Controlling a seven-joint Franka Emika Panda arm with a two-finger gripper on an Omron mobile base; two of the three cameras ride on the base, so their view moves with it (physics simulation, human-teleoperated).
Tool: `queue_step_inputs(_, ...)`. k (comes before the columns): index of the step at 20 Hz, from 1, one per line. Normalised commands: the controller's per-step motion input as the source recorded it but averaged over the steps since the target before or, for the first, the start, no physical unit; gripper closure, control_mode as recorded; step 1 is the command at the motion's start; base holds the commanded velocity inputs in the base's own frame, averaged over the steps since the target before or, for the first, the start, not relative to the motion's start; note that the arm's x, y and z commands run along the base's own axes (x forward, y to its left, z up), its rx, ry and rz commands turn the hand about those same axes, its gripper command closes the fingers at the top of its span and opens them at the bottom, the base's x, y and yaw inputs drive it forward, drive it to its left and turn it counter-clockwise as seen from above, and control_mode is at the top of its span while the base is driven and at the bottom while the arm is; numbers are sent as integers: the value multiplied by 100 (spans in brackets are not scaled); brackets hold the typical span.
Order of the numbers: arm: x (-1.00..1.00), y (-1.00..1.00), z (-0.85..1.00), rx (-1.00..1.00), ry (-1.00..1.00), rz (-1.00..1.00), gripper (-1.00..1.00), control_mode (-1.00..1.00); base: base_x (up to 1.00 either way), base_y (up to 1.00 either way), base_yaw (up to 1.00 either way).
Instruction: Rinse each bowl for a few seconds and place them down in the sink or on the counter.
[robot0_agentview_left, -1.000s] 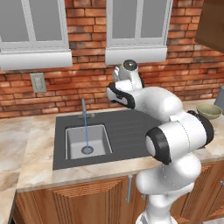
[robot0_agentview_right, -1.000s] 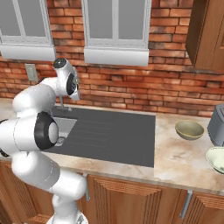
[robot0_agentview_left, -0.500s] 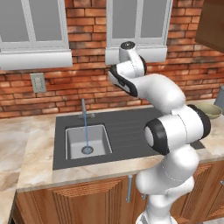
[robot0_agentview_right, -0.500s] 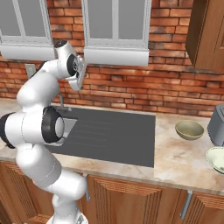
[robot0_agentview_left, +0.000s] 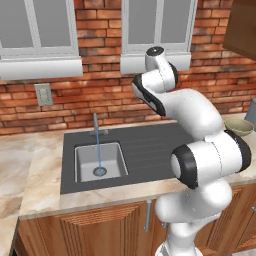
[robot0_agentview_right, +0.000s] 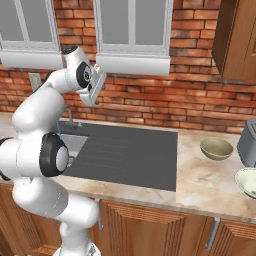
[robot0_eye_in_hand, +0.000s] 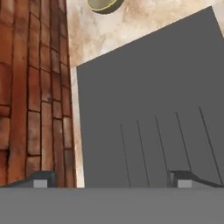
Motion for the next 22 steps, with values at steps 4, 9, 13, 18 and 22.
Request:
queue_step_inputs(4,-53,-20,-2,1,-6,-12,-100,-100,0,0,0)
queue_step_inputs(9,-38,-23,-3,2,-3,-10,-100,-100,0,0,0)
queue_step_inputs(13,-18,-40,-9,2,0,-8,-100,-100,0,0,0)
queue_step_inputs(18,-7,-45,-7,4,0,-7,-100,-100,0,0,0)
queue_step_inputs(22,-6,-40,-4,4,2,-8,-100,-100,0,0,0)
